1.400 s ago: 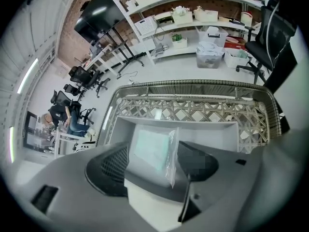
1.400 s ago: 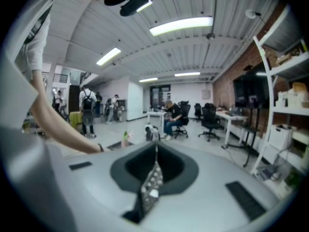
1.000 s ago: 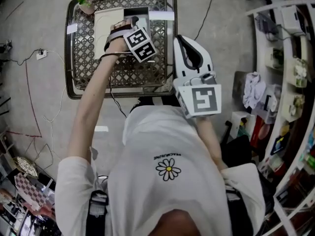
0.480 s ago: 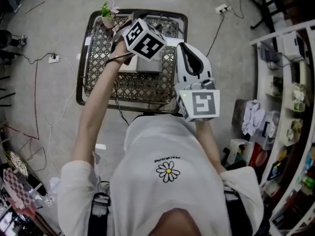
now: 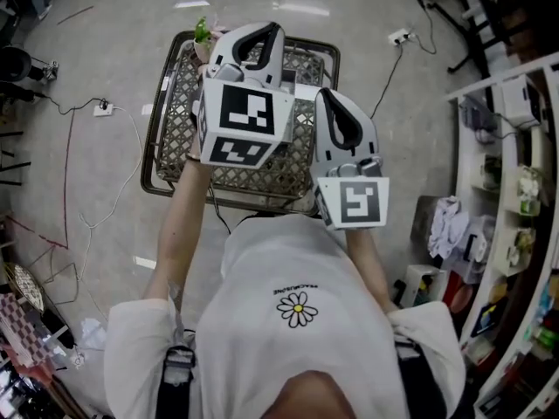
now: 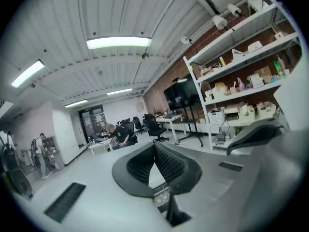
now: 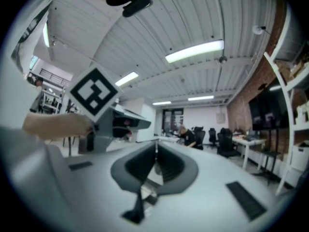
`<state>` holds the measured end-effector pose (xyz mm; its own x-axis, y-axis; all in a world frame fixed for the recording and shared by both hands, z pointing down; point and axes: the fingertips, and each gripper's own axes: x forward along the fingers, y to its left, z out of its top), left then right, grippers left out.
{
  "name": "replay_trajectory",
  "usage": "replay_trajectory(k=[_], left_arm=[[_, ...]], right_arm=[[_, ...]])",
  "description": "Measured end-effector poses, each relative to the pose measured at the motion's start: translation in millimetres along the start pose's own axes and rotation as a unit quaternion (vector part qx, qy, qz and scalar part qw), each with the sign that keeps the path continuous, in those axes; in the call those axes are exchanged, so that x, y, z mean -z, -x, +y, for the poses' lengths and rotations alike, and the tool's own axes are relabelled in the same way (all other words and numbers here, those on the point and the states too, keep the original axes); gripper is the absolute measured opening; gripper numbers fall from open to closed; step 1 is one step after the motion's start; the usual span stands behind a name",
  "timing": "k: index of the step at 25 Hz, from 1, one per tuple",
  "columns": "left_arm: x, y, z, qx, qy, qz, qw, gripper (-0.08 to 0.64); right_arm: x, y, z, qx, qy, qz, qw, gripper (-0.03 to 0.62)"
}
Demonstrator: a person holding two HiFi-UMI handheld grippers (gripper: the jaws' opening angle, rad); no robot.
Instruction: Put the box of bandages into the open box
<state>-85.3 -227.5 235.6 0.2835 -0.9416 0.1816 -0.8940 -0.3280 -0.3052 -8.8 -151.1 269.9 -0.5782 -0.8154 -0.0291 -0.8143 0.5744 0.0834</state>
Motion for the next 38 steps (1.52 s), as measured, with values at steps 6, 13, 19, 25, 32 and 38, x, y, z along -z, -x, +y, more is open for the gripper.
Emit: replay_trajectory(k=[6, 13, 19, 25, 32, 38], left_arm=[[-7.0, 36.6, -1.5, -0.021, 0.086, -0.067, 0.9938, 0.023], [29.4, 70.6, -12.2, -0.042, 0.196, -0.104, 0.9742, 0.023], [46.9, 84.8, -11.4, -0.076, 0.205, -0.106, 0.9700, 0.023], [51.6, 89.8, -1.3, -0.099, 0.215, -0.108, 0.9655, 0.023], [50.8, 94.3, 7.8, -0.119, 0.214, -0.114, 0.9630, 0.023], [49.6, 96.6, 8.1, -0.124, 0.209, -0.116, 0.9631, 0.023]], right_arm=[[-5.6, 0.3, 4.4, 0.000, 0.003, -0.010, 1.000, 0.032], [2.3, 0.3, 7.1, 0.000, -0.004, -0.001, 1.000, 0.032], [11.5, -1.1, 8.3, 0.000, -0.007, 0.007, 1.000, 0.031], [15.9, -2.1, 10.2, 0.001, -0.004, 0.018, 1.000, 0.031], [16.8, -1.8, 8.8, 0.005, -0.004, 0.020, 1.000, 0.031], [17.3, -1.3, 7.7, 0.007, -0.003, 0.020, 1.000, 0.031]])
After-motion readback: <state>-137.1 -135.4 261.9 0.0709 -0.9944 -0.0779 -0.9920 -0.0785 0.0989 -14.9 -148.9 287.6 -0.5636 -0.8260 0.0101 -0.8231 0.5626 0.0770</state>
